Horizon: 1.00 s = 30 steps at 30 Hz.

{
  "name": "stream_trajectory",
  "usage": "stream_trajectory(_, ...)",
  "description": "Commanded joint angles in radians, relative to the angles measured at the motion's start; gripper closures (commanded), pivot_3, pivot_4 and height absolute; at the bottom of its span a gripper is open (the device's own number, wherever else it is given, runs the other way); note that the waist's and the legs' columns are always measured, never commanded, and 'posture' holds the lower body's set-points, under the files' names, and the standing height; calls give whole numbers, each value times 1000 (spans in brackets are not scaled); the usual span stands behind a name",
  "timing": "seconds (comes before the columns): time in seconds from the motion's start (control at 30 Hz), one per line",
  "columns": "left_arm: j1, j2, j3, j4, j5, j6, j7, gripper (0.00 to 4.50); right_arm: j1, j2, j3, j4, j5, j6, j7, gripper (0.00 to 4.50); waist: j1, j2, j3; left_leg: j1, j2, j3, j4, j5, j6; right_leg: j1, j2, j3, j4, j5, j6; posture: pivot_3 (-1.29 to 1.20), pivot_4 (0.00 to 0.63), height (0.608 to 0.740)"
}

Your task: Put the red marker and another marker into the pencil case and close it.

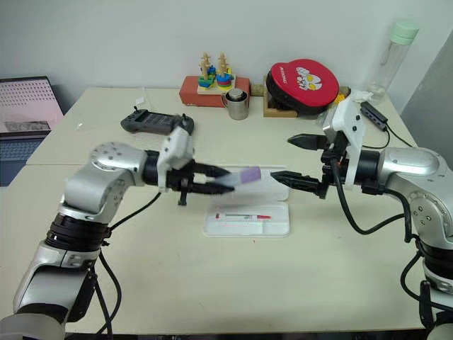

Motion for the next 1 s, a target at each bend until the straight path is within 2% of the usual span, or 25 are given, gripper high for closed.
stream_trajectory(0.03, 3, 21, -42, 25, 64, -64, -41, 3308, 16, -23, -41, -53, 17, 8, -12, 0, 1, 0, 0, 0, 0, 0, 0, 0, 0, 0, 1, 0, 0, 0, 0, 0, 150, 740)
stream_trajectory(0.53, 69, -15, -118, 39, 172, -51, -3, 3308, 96, -53, -17, -139, 56, 67, -17, 0, 4, 0, 0, -1, 0, -1, 0, 0, 0, 0, 2, -1, 0, 0, 0, 0, 150, 740)
stream_trajectory(1.0, 52, -62, -125, 84, 215, -59, 10, 3308, 136, -58, 15, -182, 55, 73, -21, 0, 4, 0, 0, -1, 0, -1, 0, 0, 0, 0, 2, -1, 0, 0, 0, 0, 150, 740)
